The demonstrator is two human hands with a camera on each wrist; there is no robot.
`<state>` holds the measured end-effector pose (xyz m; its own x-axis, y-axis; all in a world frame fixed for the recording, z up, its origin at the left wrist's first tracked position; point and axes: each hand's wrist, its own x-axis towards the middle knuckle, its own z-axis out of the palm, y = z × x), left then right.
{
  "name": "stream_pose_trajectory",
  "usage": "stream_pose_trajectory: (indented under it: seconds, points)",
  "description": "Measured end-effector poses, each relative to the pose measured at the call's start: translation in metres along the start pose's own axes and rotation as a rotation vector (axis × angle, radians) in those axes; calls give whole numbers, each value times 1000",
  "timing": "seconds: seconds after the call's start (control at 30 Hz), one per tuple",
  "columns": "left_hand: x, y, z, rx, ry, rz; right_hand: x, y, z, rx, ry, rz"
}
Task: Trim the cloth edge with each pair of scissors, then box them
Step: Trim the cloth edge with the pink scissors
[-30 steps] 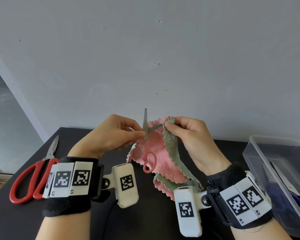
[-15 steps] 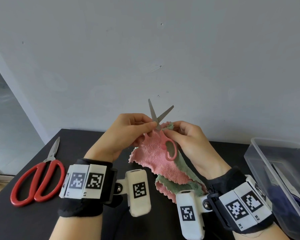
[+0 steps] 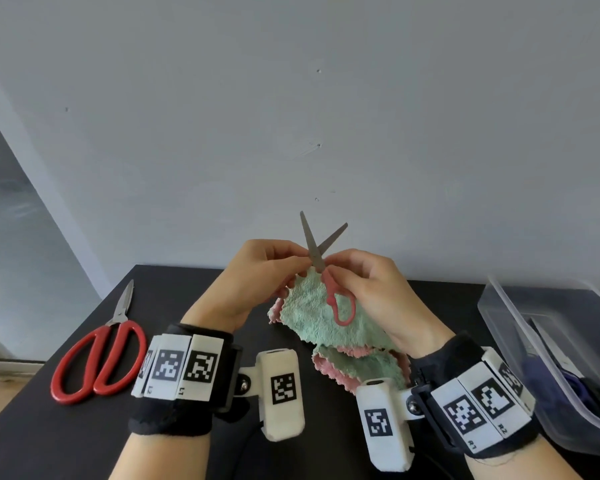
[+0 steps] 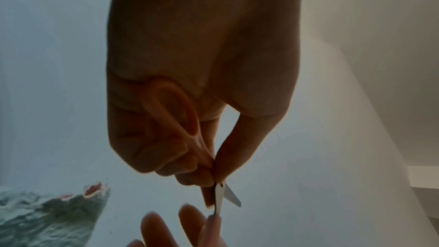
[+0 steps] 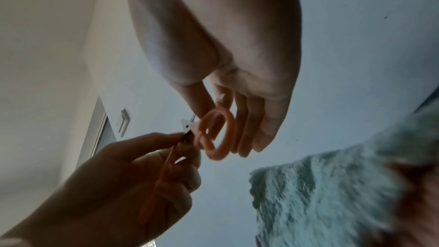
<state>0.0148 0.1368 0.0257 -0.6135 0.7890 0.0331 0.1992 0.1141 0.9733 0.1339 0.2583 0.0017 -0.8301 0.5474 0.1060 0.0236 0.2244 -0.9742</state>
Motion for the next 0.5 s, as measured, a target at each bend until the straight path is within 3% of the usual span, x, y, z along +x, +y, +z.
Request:
stream_pose_trajectory:
  seconds: [0.23, 0.5]
  points:
    - [-17, 4, -11, -42, 62, -47, -22, -16, 4, -47, -36, -62]
    - [-50, 24, -12, -37, 83, -44, -51, -43, -2, 74, 50, -72]
